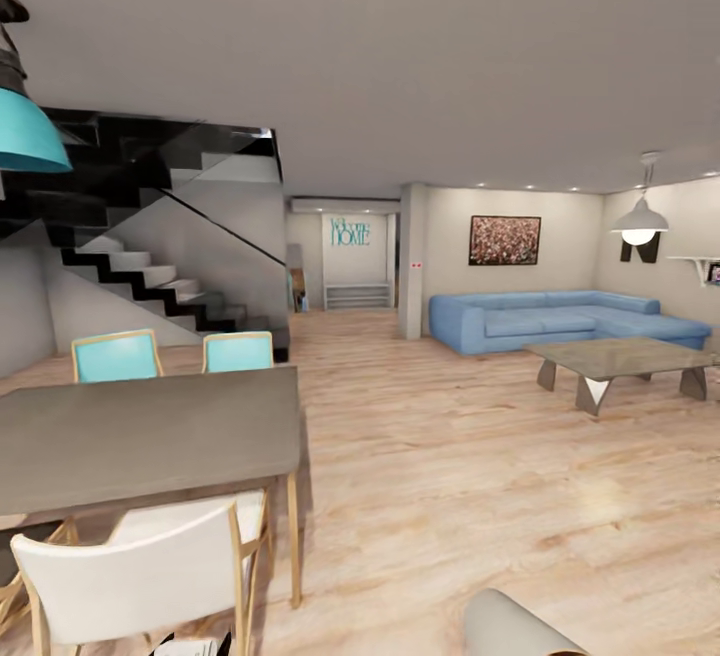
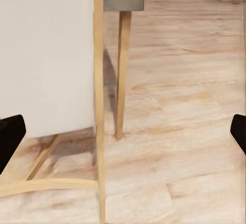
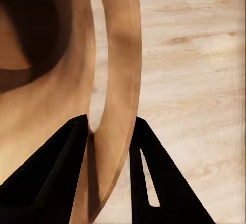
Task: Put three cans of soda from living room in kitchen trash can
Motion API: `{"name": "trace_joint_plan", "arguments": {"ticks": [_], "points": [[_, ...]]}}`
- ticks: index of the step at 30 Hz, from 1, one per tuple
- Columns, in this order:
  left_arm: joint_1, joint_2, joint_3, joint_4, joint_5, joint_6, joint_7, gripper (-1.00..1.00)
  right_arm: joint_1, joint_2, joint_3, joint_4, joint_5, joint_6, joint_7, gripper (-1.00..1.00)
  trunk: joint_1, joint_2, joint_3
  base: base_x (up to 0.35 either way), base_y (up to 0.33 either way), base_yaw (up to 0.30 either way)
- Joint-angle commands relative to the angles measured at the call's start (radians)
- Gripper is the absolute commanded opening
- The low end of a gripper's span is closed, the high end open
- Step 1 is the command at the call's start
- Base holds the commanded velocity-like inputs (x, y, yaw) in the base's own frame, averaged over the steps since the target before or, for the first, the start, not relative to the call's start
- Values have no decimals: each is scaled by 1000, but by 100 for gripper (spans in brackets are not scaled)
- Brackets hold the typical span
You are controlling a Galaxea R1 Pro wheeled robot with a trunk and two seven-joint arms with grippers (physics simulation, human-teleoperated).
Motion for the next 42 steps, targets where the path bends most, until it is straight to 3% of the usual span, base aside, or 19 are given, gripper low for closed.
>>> {"name": "trace_joint_plan", "arguments": {"ticks": [1, 42], "points": [[0, 0, 0, 0, 0, 0, 0, 100, 0, 0, -13, -2, -5, 0, 3, -100, 0, 0, 1, 287, -137, -193], [-1, 0, 0, 0, 0, 1, 0, 100, 0, 0, -13, -2, -5, 0, 3, -100, 0, 0, 49, 251, -186, -193]]}}
